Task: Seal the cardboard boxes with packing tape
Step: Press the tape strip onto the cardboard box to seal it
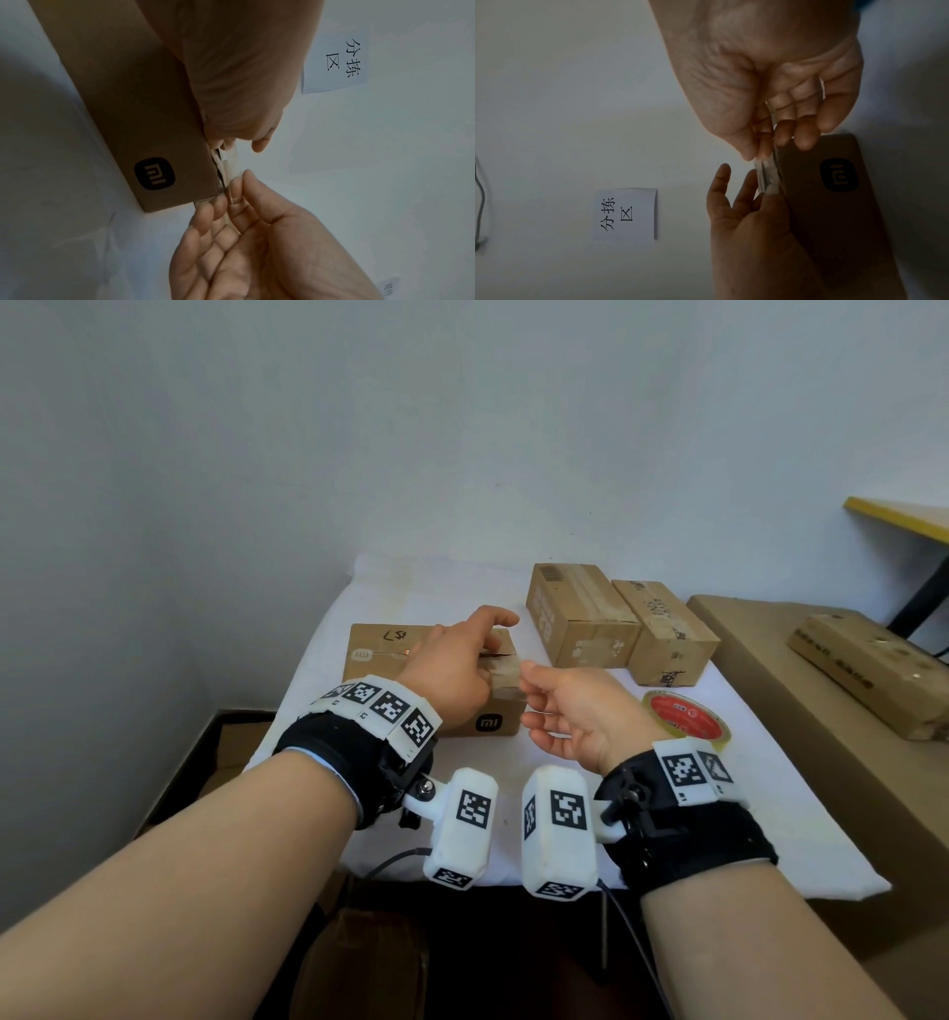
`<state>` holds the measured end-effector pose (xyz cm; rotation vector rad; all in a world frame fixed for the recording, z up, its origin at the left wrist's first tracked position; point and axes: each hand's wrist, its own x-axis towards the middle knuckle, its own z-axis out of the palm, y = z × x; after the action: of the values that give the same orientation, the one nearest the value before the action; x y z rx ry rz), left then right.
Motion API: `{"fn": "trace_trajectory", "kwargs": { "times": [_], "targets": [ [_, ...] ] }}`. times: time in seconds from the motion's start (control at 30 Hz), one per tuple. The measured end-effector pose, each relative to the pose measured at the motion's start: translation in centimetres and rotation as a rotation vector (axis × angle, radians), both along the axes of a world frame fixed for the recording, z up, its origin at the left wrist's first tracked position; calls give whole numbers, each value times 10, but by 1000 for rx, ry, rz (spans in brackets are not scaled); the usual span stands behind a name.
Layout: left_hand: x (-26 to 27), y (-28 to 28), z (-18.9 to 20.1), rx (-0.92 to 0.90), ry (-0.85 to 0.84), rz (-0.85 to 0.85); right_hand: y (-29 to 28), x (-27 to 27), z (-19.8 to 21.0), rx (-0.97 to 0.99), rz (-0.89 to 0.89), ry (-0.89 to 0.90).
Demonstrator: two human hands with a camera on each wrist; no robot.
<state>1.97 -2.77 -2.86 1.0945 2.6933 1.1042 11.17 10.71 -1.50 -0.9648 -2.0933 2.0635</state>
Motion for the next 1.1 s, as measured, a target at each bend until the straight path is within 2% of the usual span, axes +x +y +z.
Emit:
{"fn": "trace_trajectory", "kwargs": {
  "times": [0.7,1.1],
  "targets": [
    [-1,0,-4,30,-22,-7,-4,-1,-3,118,-66,4],
    [2,-1,1,9,-32,-6,-3,1,-2,112,-67,-9]
  ]
}}
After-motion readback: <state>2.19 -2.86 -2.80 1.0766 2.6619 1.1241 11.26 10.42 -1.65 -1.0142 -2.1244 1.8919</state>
